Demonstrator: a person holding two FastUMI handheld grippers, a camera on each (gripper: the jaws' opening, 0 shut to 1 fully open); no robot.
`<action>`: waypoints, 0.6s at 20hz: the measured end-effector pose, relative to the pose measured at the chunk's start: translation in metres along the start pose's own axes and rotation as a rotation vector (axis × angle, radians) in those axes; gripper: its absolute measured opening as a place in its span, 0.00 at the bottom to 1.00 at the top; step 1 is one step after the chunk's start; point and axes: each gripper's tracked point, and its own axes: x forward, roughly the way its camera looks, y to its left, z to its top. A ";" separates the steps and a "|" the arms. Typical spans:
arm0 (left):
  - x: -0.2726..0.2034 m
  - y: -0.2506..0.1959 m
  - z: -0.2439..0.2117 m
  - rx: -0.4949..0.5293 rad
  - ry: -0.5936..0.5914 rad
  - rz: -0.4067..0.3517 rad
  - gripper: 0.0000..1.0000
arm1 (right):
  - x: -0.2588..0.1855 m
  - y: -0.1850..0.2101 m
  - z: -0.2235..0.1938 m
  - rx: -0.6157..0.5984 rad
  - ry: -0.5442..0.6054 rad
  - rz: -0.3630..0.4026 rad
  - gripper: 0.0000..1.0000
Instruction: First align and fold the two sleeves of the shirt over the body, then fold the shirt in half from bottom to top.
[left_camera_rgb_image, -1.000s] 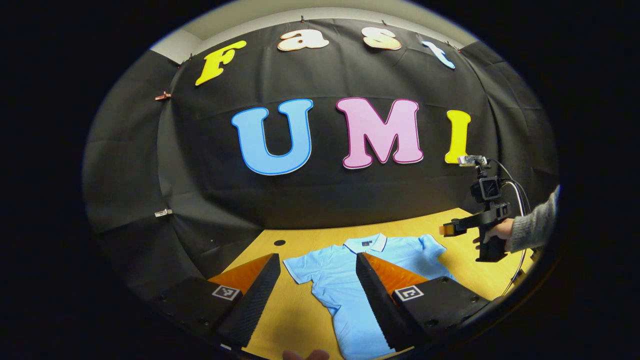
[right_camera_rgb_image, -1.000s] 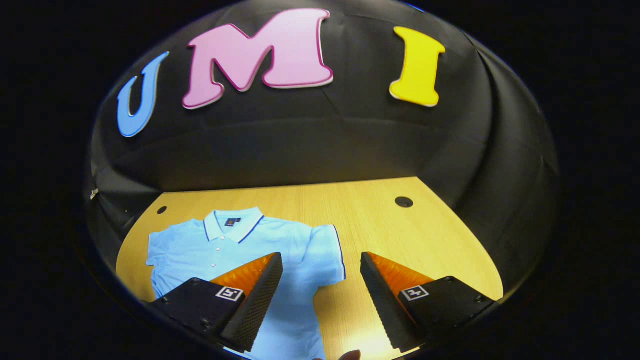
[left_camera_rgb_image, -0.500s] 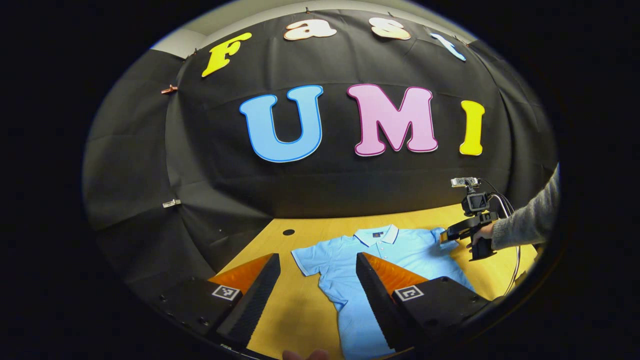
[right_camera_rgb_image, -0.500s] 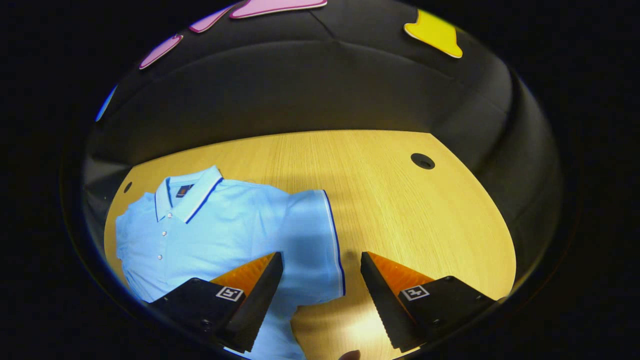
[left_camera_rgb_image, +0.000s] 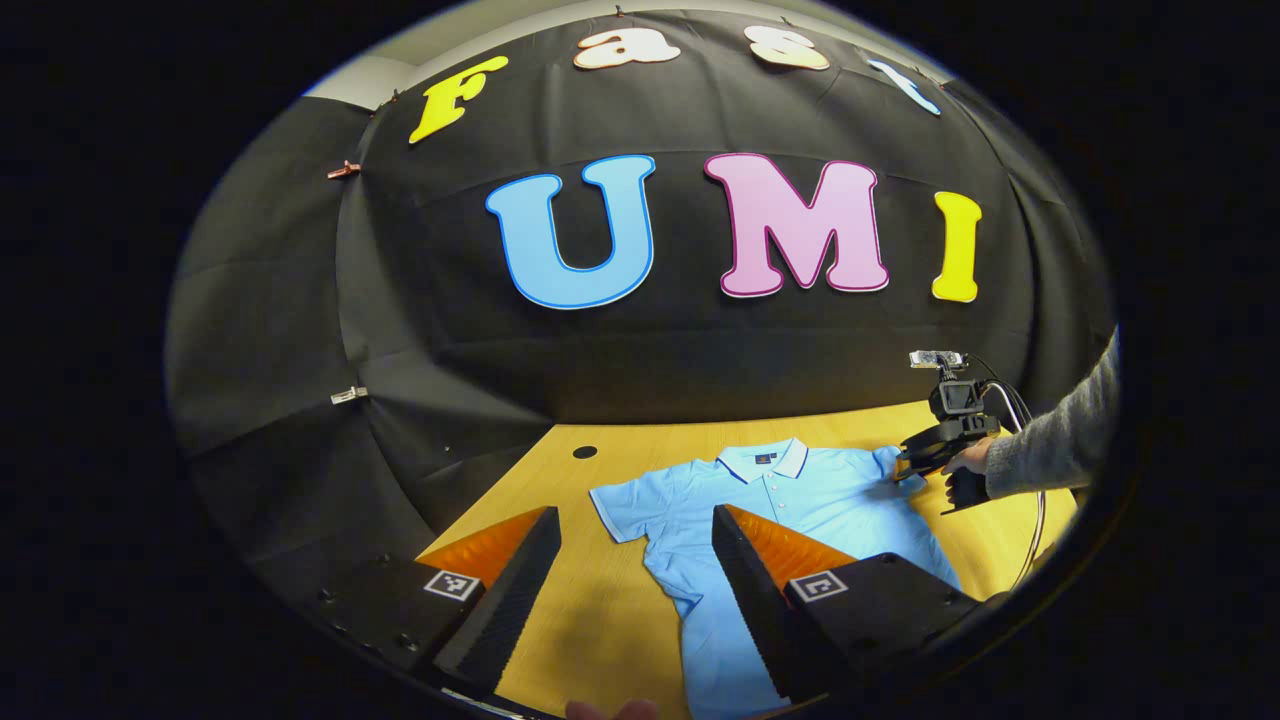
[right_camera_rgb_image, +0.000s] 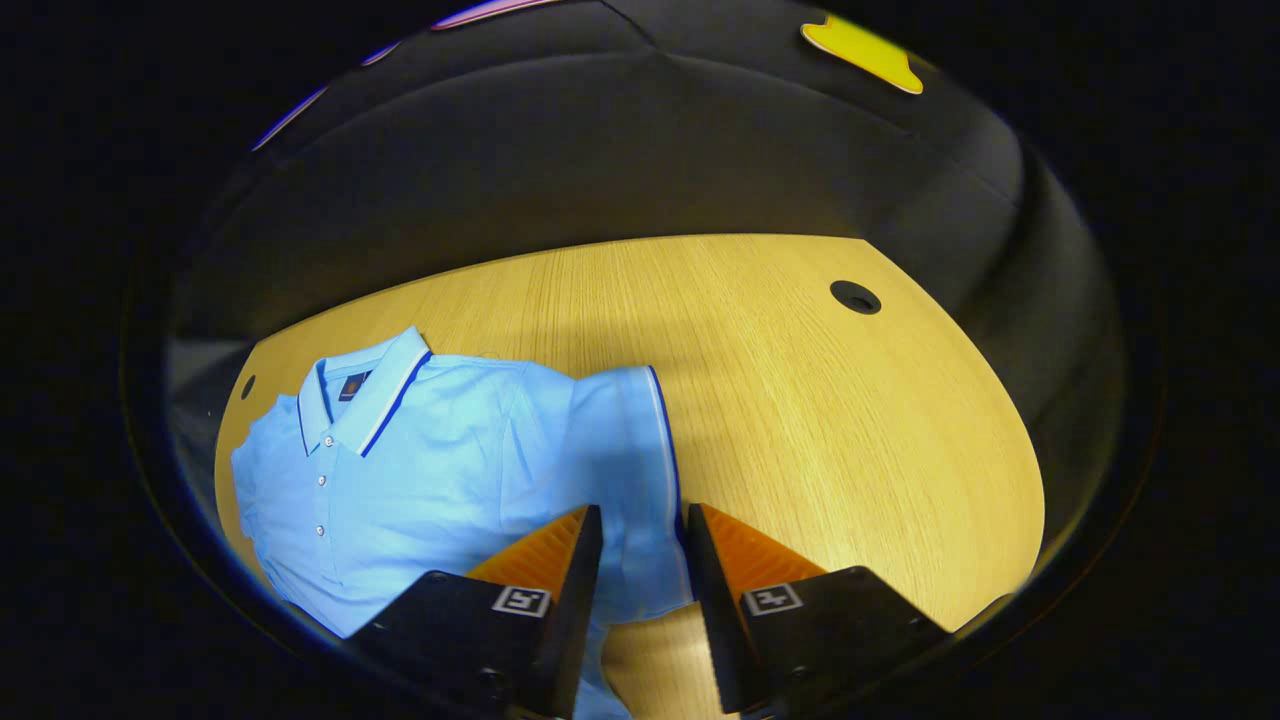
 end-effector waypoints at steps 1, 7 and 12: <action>0.000 0.001 -0.001 0.002 0.001 0.001 0.96 | 0.000 0.001 -0.001 0.001 0.002 0.005 0.48; -0.003 0.004 -0.004 0.010 0.009 0.001 0.96 | -0.003 0.011 -0.002 -0.056 -0.016 0.053 0.12; -0.004 0.007 -0.008 -0.001 0.011 -0.002 0.96 | -0.021 0.024 0.017 -0.098 -0.096 0.077 0.05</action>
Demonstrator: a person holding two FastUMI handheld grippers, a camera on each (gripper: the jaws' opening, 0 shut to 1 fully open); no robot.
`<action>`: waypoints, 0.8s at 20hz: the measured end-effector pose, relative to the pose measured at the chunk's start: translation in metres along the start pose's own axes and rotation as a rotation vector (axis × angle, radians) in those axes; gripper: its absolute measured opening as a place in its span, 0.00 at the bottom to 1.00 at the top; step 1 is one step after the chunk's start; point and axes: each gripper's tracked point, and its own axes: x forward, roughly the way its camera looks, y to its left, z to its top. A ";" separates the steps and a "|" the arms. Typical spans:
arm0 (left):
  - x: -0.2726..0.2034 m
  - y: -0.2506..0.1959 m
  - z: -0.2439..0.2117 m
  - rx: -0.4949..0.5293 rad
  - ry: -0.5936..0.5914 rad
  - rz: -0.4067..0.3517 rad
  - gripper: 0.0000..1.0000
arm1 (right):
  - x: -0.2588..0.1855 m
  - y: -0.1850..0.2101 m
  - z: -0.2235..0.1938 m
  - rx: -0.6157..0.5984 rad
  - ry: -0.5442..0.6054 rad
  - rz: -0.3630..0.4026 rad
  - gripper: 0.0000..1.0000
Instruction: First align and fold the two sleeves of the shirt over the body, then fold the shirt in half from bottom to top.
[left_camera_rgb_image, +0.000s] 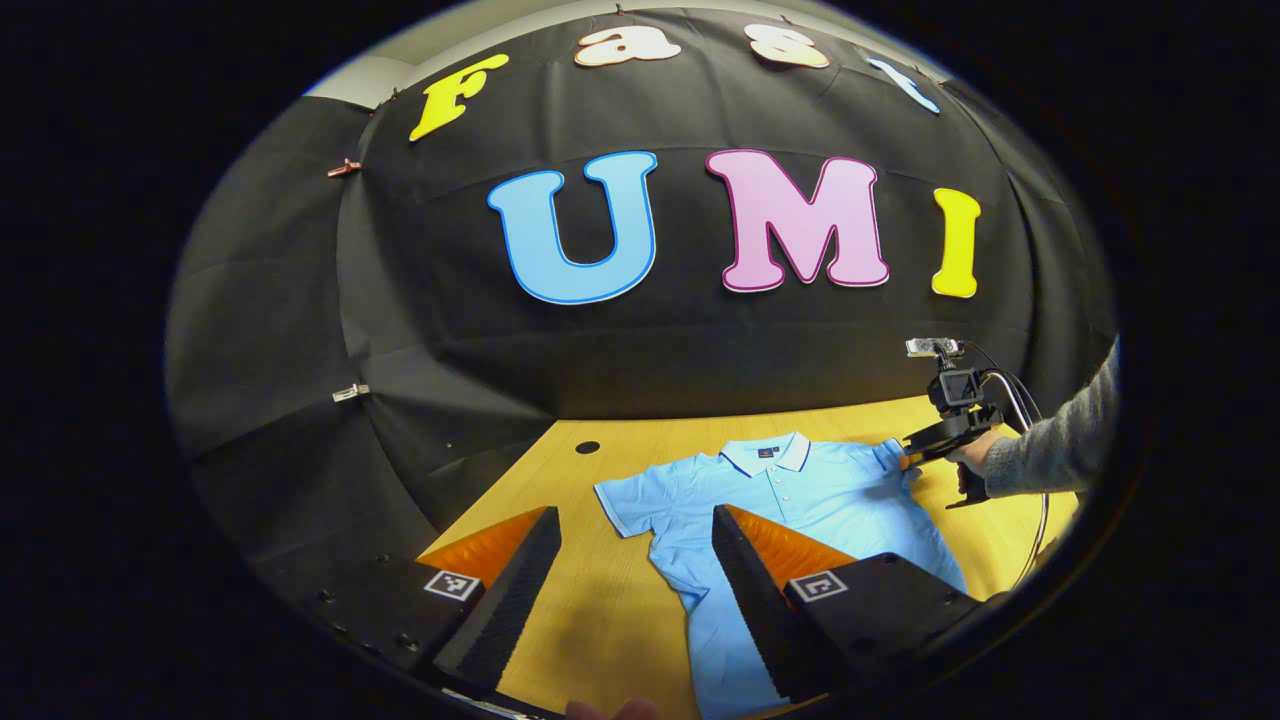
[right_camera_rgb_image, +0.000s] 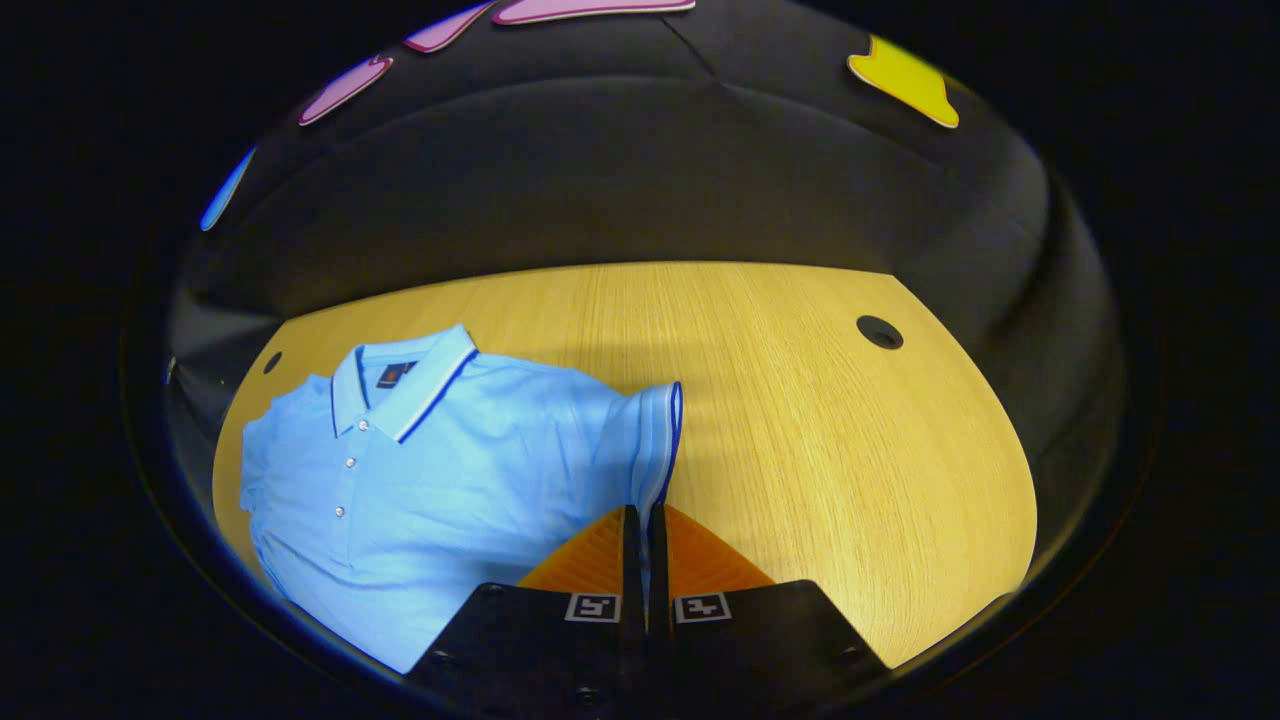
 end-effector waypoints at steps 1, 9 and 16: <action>0.000 0.001 0.000 -0.003 0.000 0.000 0.96 | -0.005 0.006 0.006 -0.004 -0.018 0.013 0.05; -0.005 0.008 -0.003 -0.011 -0.002 0.006 0.96 | -0.039 0.079 0.022 -0.159 -0.087 0.155 0.05; -0.012 0.018 -0.007 -0.021 0.003 0.031 0.96 | -0.060 0.164 -0.004 -0.329 -0.064 0.316 0.05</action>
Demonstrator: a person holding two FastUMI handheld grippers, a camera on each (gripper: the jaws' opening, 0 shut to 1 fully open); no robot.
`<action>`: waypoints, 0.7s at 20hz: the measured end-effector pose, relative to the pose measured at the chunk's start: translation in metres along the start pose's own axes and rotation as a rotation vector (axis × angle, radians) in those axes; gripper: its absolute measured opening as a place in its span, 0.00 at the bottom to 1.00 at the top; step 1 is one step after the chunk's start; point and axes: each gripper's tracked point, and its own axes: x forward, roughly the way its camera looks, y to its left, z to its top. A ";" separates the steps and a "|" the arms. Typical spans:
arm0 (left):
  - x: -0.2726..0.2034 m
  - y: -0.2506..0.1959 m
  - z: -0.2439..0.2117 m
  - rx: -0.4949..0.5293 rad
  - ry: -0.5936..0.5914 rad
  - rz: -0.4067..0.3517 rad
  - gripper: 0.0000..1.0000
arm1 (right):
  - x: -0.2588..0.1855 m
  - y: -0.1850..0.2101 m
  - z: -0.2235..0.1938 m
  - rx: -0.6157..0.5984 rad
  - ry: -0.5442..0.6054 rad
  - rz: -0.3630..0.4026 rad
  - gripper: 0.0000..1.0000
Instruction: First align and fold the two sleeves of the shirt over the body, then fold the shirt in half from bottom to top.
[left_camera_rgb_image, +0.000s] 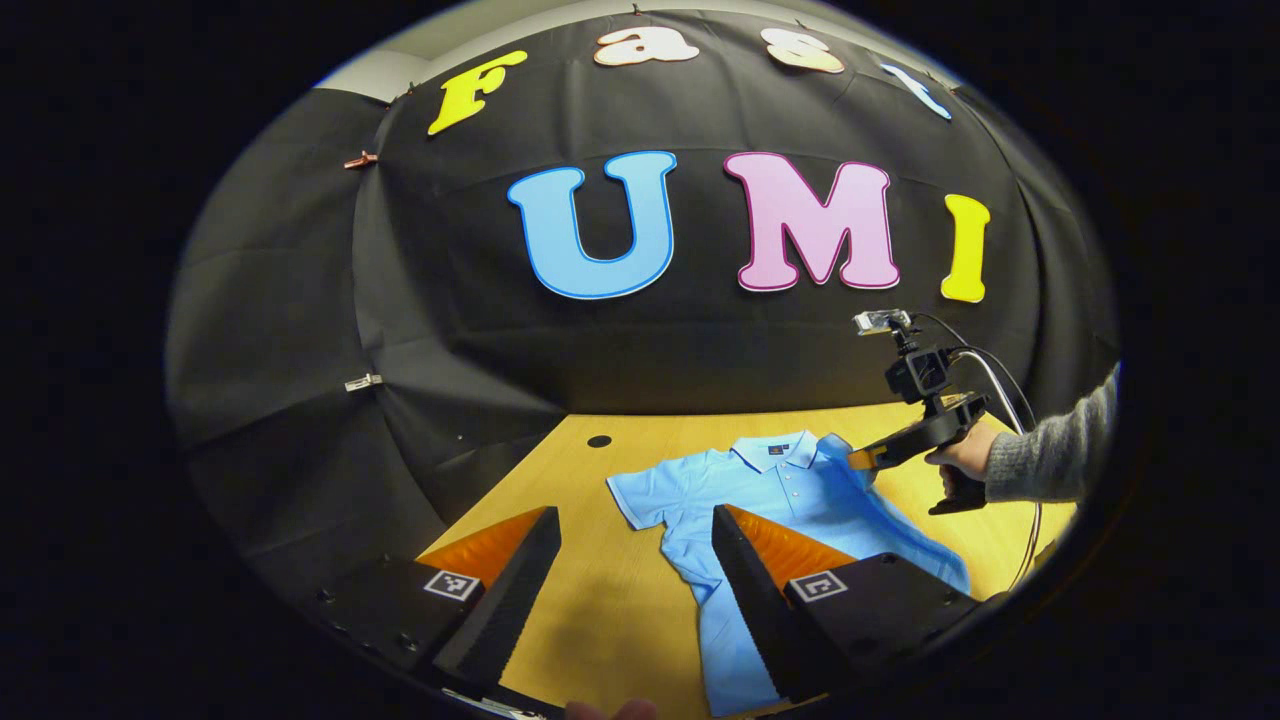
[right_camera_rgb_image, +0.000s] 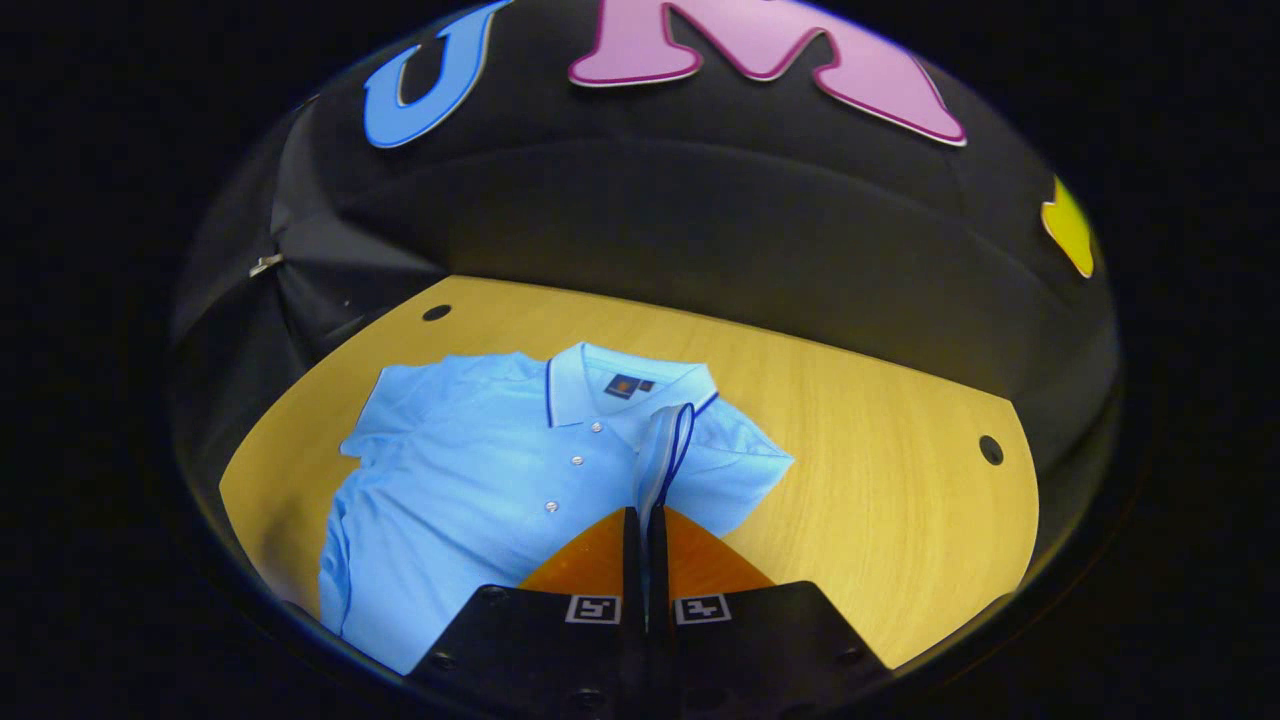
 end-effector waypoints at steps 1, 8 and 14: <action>-0.001 0.001 -0.001 -0.002 0.002 0.004 0.96 | 0.002 0.010 -0.005 -0.025 0.016 0.018 0.05; -0.004 0.011 -0.010 -0.012 0.020 0.039 0.96 | 0.025 0.053 -0.042 -0.144 0.125 0.087 0.05; -0.005 0.019 -0.014 -0.028 0.025 0.057 0.96 | 0.031 0.054 -0.053 -0.151 0.162 0.071 0.05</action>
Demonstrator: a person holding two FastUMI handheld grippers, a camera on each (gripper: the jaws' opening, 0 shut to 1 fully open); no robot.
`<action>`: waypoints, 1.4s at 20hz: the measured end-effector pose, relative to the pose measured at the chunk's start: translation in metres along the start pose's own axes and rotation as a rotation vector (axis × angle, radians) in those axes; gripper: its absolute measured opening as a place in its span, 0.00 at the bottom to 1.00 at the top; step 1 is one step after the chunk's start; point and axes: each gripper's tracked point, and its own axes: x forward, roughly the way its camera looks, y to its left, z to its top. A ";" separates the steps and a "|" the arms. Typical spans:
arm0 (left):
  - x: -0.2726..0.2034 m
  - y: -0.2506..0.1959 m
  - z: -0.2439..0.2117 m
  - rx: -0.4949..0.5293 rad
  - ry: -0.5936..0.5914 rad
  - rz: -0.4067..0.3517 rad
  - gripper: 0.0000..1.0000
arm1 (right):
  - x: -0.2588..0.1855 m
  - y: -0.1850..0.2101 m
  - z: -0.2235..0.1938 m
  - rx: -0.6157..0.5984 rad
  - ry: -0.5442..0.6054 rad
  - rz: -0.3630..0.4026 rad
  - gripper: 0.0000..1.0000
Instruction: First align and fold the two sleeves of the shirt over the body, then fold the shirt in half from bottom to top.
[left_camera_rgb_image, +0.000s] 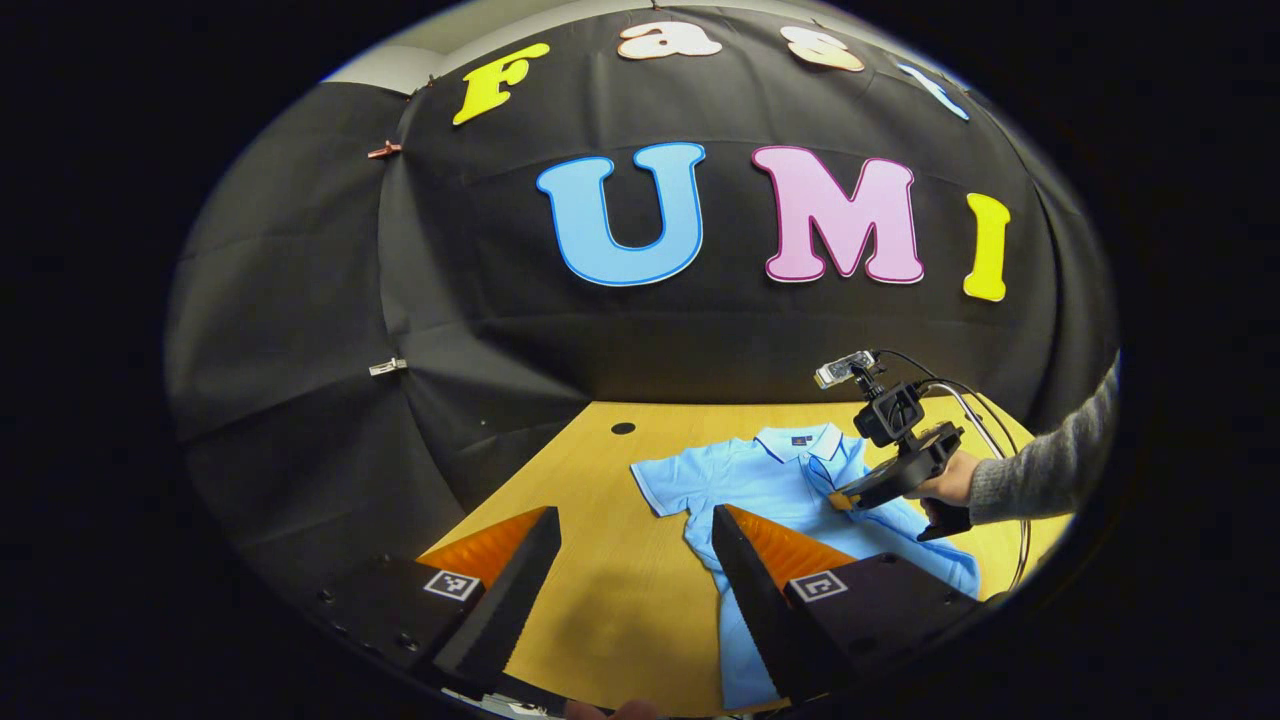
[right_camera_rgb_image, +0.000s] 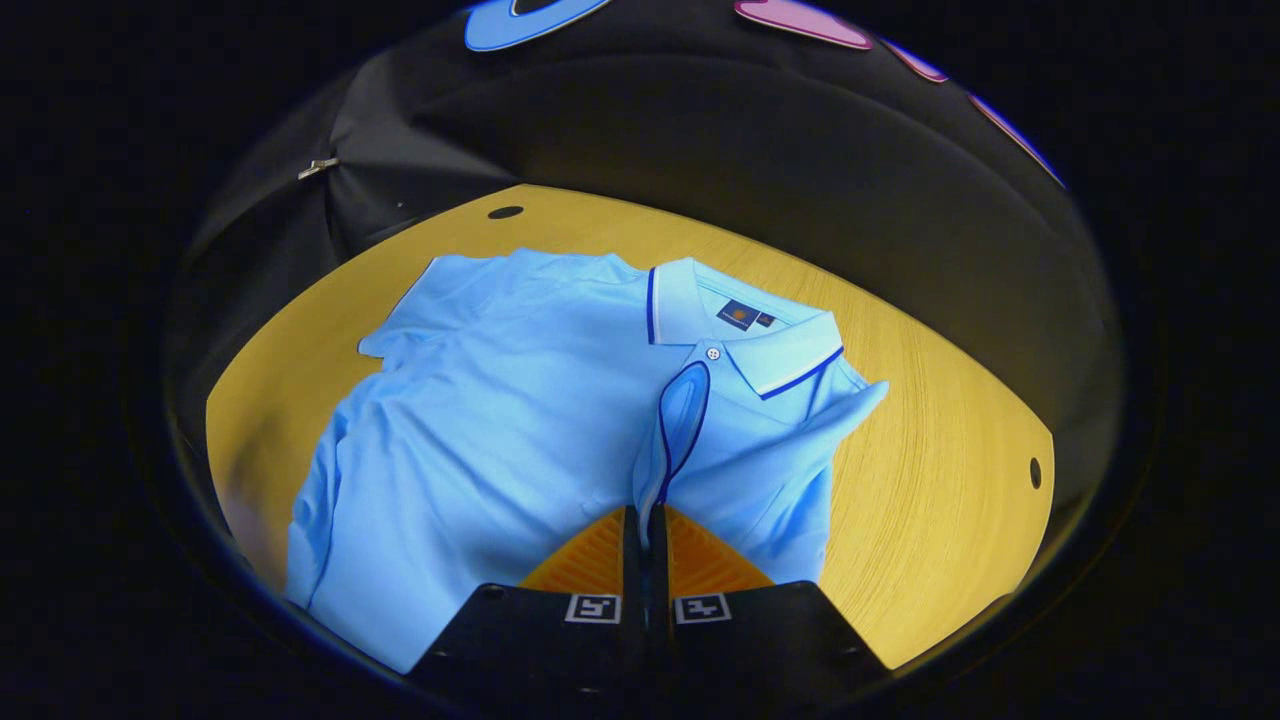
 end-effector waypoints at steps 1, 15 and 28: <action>0.001 0.000 0.001 -0.002 0.000 0.001 0.96 | -0.001 0.000 0.000 0.006 -0.001 -0.003 0.05; 0.026 -0.002 0.004 -0.007 0.003 -0.020 0.96 | -0.017 -0.014 0.017 0.206 -0.080 -0.043 0.72; 0.110 -0.030 0.013 0.062 -0.010 -0.104 0.96 | -0.163 -0.039 0.067 0.308 -0.479 -0.116 0.97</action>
